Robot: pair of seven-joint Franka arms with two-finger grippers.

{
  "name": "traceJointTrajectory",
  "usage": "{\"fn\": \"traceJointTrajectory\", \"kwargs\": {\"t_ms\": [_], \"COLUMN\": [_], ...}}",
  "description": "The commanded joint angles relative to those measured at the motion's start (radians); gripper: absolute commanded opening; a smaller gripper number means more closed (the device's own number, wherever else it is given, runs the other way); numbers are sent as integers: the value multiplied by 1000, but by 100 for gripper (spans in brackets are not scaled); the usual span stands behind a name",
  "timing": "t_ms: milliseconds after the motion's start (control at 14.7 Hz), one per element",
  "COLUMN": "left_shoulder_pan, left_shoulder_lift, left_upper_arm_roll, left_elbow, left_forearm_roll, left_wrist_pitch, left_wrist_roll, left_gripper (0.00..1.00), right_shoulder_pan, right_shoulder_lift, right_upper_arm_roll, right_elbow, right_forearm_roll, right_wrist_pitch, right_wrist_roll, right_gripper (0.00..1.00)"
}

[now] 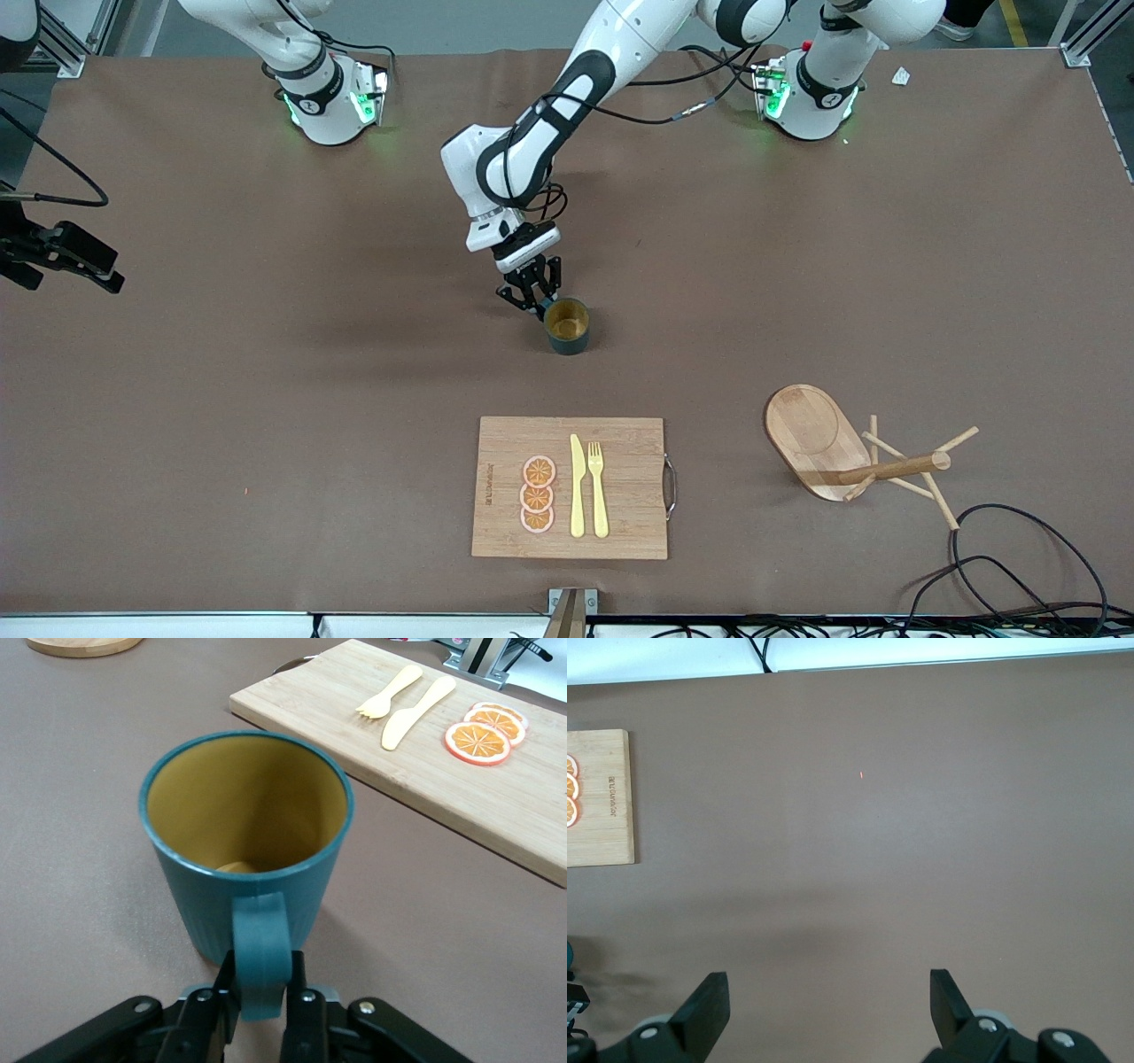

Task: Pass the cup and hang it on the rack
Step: 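Lower the left gripper onto the mug handle and close it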

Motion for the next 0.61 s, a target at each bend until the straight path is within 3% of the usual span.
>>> {"fn": "traceJointTrajectory", "kwargs": {"t_ms": [0,272,543], "left_shoulder_pan": [-6,1,35], "left_shoulder_lift": [-3,-47,-134], "left_upper_arm_roll": [2,-1,4], "left_elbow": [10,7,1], "left_forearm_roll": [6,-1,-112], "left_wrist_pitch": [-17,-17,-38], "left_wrist_roll": [12,29,168], "left_gripper": [15,3,1], "right_shoulder_pan": [6,6,6], "right_shoulder_lift": [-15,-15,-15], "right_upper_arm_roll": [0,0,0], "right_elbow": [-6,-6,-6], "right_forearm_roll": [-18,-18,-18], "right_wrist_pitch": [-10,-8,-8], "right_wrist_roll": [15,15,15], "right_gripper": [100,100,100]}}
